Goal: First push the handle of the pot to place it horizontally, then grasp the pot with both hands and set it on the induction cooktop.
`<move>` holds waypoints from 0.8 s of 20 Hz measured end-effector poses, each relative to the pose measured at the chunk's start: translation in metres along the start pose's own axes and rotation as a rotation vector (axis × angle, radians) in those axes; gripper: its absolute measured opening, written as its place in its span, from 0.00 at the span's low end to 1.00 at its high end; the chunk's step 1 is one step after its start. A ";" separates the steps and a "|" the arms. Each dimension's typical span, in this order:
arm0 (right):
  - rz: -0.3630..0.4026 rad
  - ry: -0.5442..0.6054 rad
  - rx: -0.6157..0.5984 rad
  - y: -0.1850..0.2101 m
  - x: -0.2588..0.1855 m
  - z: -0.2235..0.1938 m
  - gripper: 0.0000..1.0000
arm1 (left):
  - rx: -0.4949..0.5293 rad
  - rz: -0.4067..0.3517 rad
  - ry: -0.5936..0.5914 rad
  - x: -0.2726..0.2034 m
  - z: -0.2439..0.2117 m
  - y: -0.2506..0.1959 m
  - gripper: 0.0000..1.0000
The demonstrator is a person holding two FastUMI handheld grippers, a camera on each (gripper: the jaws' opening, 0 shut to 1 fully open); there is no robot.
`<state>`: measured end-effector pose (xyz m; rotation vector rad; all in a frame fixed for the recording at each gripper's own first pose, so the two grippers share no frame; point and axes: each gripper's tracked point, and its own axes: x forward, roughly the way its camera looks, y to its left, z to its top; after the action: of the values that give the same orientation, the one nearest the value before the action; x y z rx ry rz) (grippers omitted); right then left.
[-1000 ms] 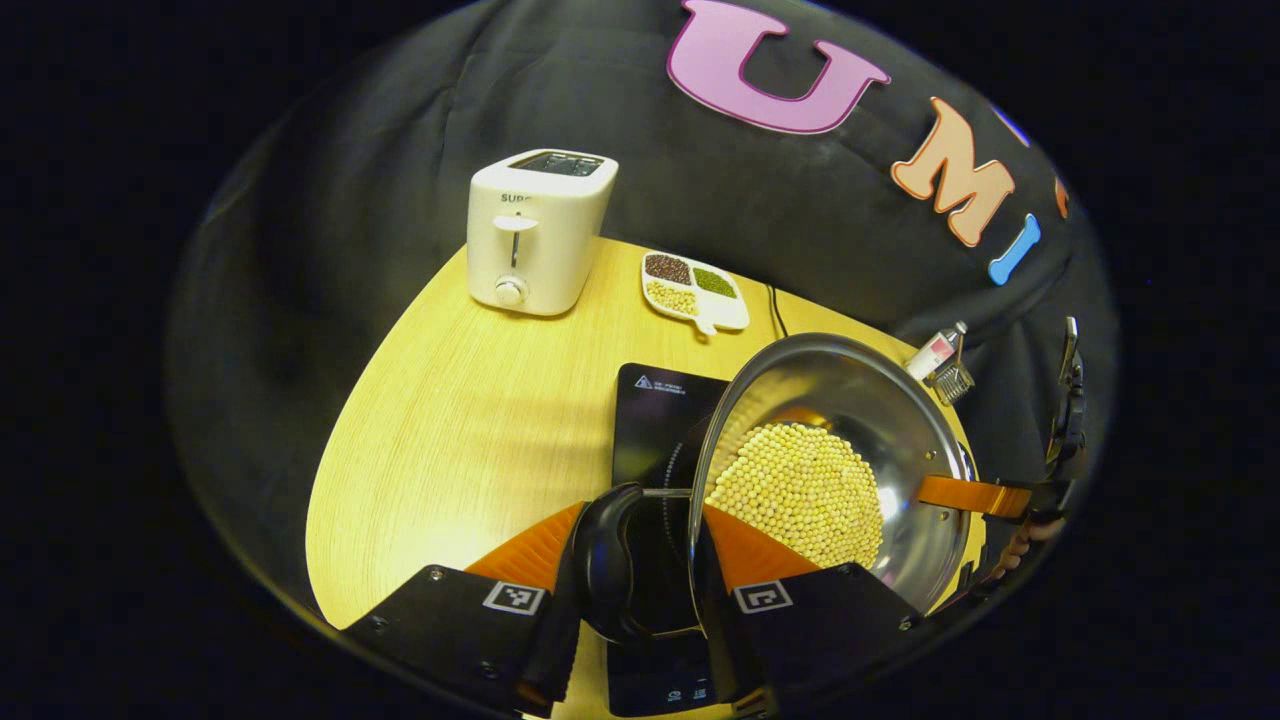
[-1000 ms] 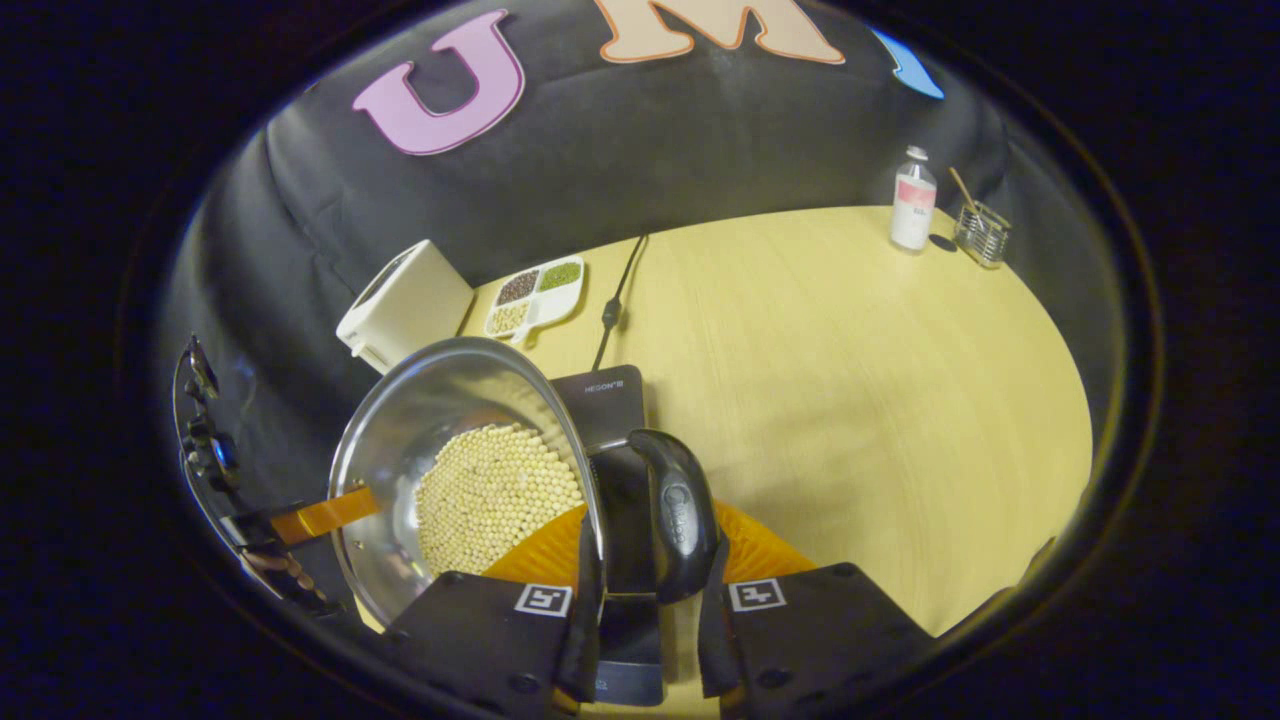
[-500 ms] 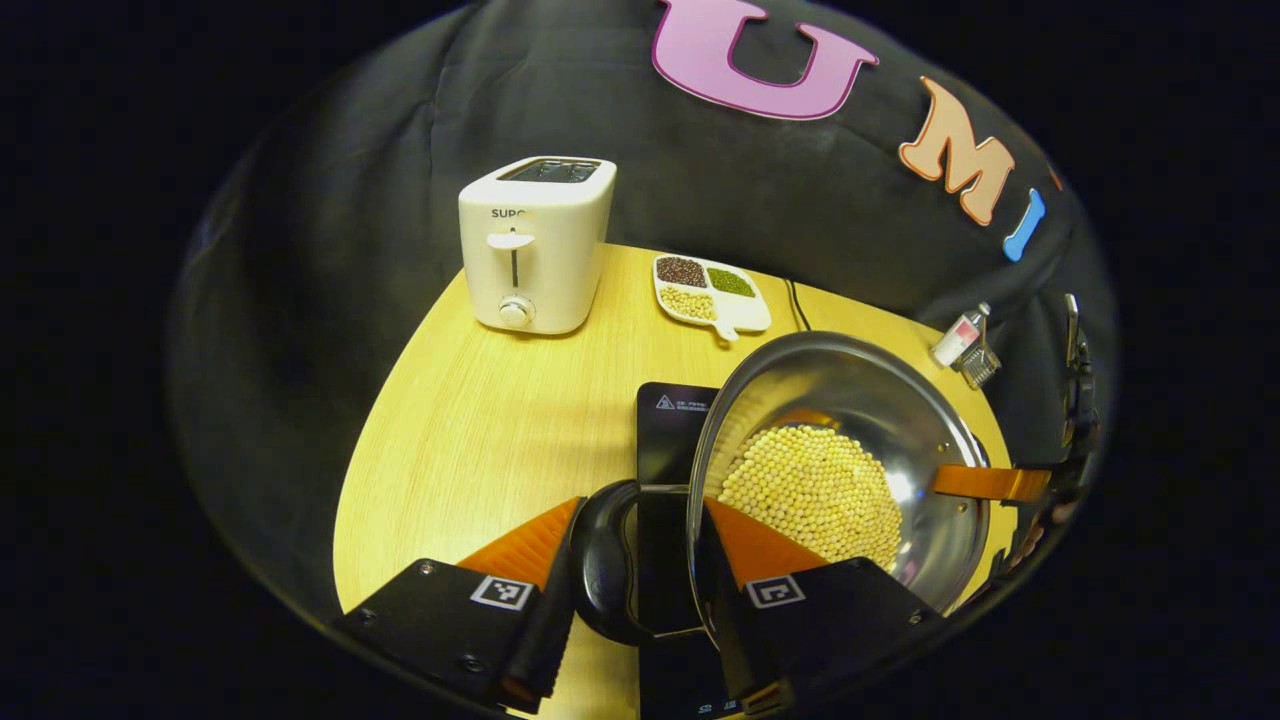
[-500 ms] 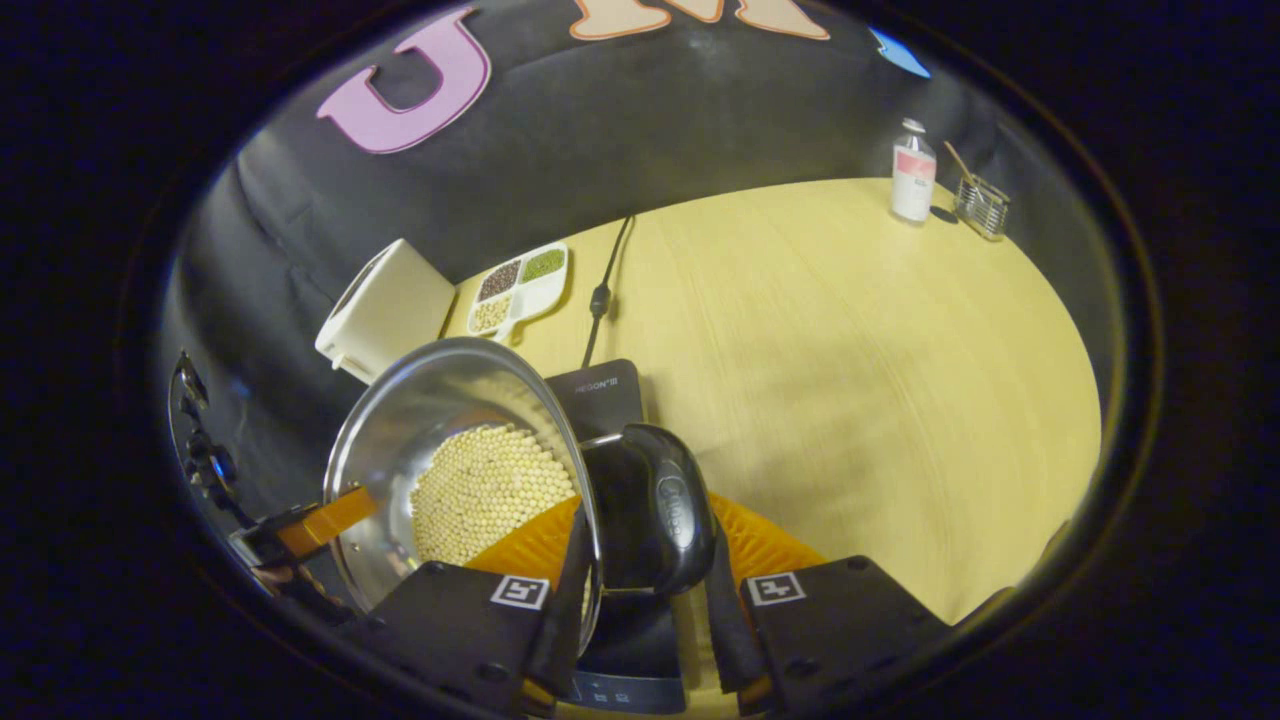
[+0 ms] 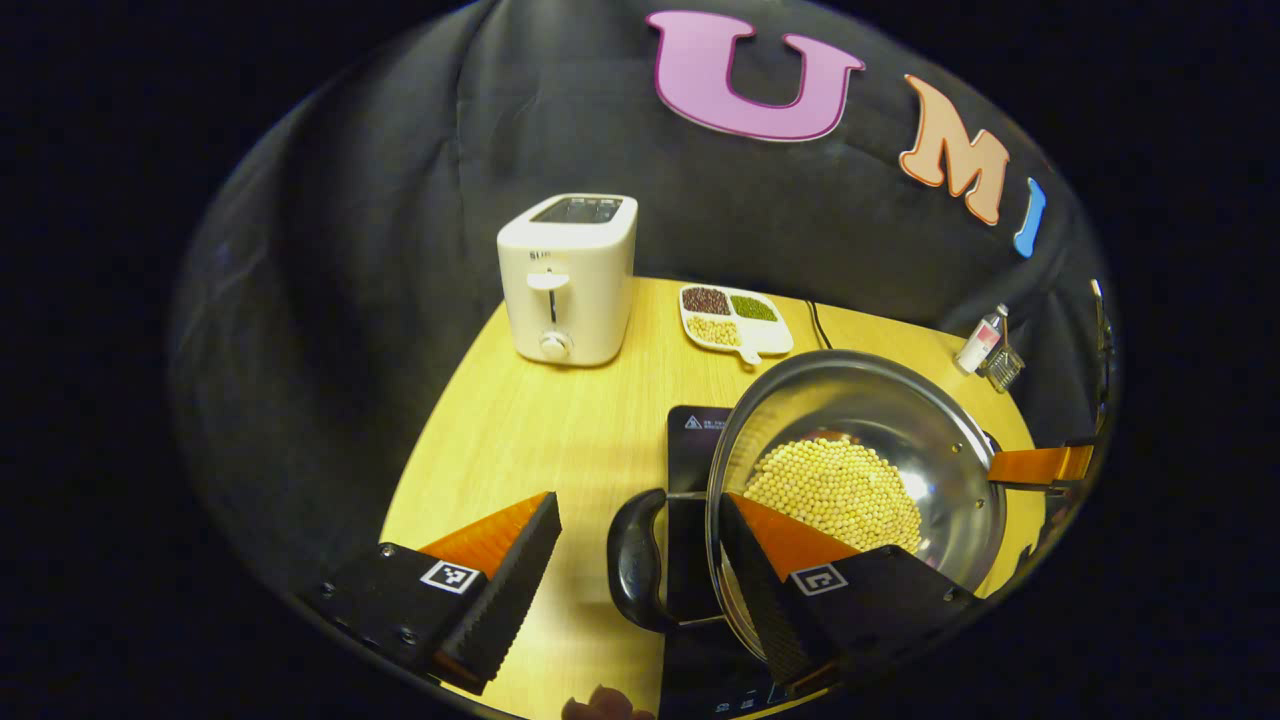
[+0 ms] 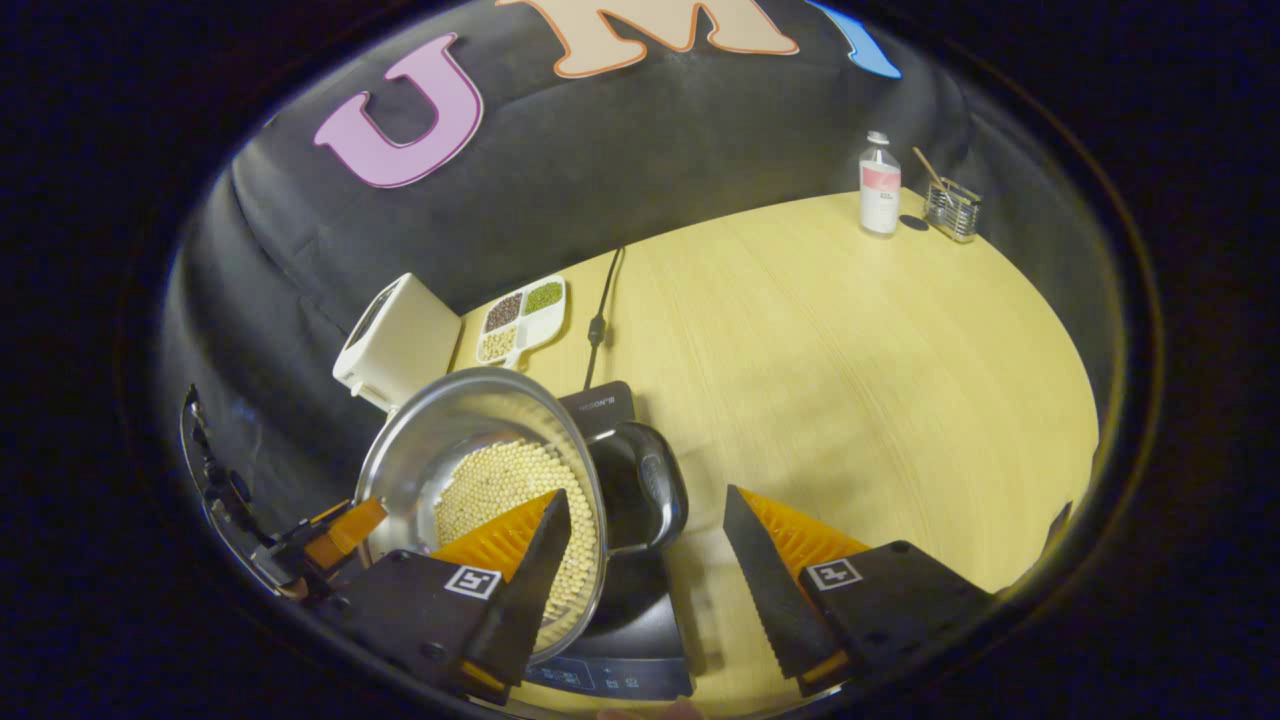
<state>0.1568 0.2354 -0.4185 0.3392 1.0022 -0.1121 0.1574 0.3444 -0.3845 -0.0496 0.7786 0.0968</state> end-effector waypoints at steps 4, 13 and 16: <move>0.014 -0.020 -0.027 0.000 -0.024 -0.007 0.84 | 0.033 -0.012 -0.083 -0.019 0.019 -0.011 0.97; 0.044 -0.206 -0.149 -0.030 -0.081 0.016 0.95 | -0.014 0.009 -0.161 -0.081 0.009 -0.042 0.96; 0.059 -0.275 -0.224 -0.057 -0.109 0.025 0.95 | -0.027 0.048 -0.178 -0.110 0.005 -0.064 0.96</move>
<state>0.1045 0.1662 -0.3276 0.1426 0.7229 0.0081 0.0899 0.2738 -0.3033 -0.0473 0.6005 0.1557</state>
